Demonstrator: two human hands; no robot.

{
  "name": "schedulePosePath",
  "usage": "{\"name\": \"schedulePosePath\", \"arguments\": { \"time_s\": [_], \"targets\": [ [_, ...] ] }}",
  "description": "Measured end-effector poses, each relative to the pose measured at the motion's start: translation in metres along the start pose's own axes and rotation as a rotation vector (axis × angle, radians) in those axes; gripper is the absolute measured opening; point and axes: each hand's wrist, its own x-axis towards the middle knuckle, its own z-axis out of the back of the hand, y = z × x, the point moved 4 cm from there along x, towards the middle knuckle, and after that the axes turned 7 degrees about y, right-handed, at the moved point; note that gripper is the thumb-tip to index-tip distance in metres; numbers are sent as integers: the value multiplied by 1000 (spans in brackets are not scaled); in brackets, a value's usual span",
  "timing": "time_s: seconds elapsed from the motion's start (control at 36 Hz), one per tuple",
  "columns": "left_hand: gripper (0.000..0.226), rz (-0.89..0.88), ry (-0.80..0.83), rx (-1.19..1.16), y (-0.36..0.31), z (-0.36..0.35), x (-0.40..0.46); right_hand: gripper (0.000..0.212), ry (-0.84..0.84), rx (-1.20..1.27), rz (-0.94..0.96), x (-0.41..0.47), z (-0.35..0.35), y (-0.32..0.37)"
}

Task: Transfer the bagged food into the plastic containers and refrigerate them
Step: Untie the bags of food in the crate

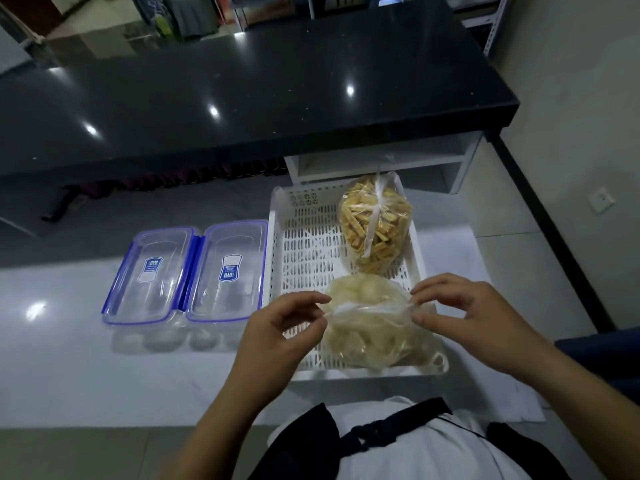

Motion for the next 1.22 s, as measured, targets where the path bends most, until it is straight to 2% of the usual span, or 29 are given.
{"name": "schedulePosePath", "arguments": {
  "time_s": [0.11, 0.22, 0.31, 0.39, 0.44, 0.53, 0.64, 0.72, 0.81, 0.94, 1.06, 1.14, 1.22],
  "targets": [
    [38, -101, 94, 241, -12, -2, 5, 21, 49, -63, 51, 3, -4, 15],
    [36, -186, 121, 450, -28, -10, 18, 20, 31, -311, 142, 13, -13, 36],
    [19, -248, 86, 497, -42, -14, 26, 15, 17, -465, 194, 20, -21, 53],
    [19, -338, -14, 492, -55, -8, 29, 12, -11, -445, 292, 21, -15, 67],
    [26, -351, -75, 437, -58, -2, 27, 9, -66, -340, 343, 17, -2, 78],
    [33, -338, -115, 364, -59, 0, 19, 8, -140, -351, 412, 10, 12, 90],
    [39, -385, -200, 316, -58, 5, 4, 8, -151, -277, 428, 0, 18, 89],
    [24, -273, -273, 161, -45, 13, 0, 4, -175, -121, 339, -3, 20, 72],
    [14, -103, -315, -11, -27, 21, -2, 13, -187, 78, 226, -8, 19, 50],
    [21, -29, -316, -138, -19, 32, -6, 10, -179, 137, 224, -15, 22, 40],
    [23, -6, -292, -236, -29, 43, -3, 20, -211, 120, 241, -13, 33, 55],
    [20, -7, -177, -346, -41, 47, 0, 29, -195, -59, 225, -10, 43, 68],
    [26, 4, -86, -424, -49, 49, 3, 15, -138, -185, 166, -7, 50, 71]
  ]
}}
